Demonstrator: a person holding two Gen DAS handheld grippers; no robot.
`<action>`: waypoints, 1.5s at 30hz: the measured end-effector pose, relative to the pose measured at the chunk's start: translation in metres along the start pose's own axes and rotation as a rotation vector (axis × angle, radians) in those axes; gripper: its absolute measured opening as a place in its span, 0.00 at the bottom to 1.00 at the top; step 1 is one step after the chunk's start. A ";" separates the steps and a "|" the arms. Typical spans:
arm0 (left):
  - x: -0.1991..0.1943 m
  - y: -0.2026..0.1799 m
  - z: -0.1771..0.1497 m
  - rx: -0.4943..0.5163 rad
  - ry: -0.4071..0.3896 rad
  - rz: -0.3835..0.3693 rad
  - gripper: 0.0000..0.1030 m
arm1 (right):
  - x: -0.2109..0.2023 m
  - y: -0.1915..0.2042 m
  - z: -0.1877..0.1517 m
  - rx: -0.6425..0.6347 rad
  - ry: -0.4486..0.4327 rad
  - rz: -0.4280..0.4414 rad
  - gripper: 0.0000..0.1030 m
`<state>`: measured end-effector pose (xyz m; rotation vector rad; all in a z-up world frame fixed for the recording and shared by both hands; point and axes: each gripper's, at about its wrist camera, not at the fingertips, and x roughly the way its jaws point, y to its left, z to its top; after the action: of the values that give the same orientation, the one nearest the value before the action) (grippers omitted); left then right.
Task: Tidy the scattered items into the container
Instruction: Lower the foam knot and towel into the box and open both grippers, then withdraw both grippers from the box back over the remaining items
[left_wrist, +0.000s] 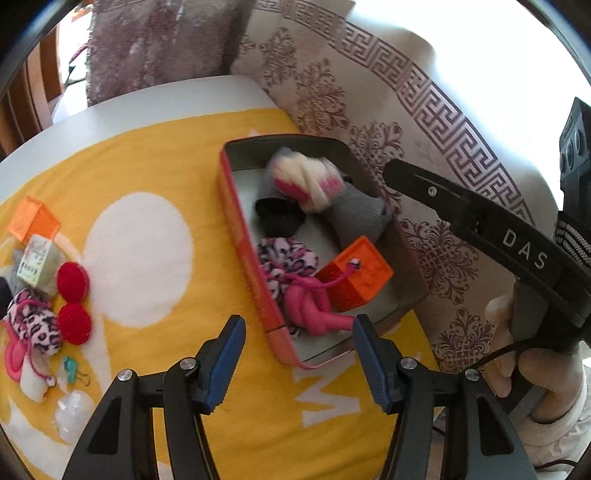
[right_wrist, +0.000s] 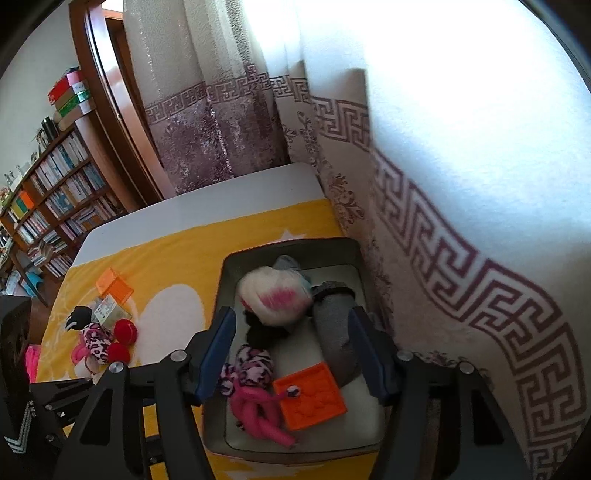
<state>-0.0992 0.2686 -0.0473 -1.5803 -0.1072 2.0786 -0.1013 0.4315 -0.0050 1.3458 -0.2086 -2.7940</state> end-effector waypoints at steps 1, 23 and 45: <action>-0.002 0.004 -0.001 -0.004 0.000 0.004 0.60 | 0.000 0.003 0.000 -0.003 0.002 0.004 0.65; -0.084 0.138 -0.065 -0.288 -0.083 0.115 0.60 | 0.012 0.126 -0.031 -0.125 0.106 0.128 0.65; -0.134 0.253 -0.133 -0.419 -0.113 0.148 0.60 | 0.048 0.254 -0.097 -0.266 0.294 0.231 0.65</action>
<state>-0.0425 -0.0417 -0.0647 -1.7481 -0.5095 2.3749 -0.0623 0.1654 -0.0675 1.5277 0.0170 -2.3072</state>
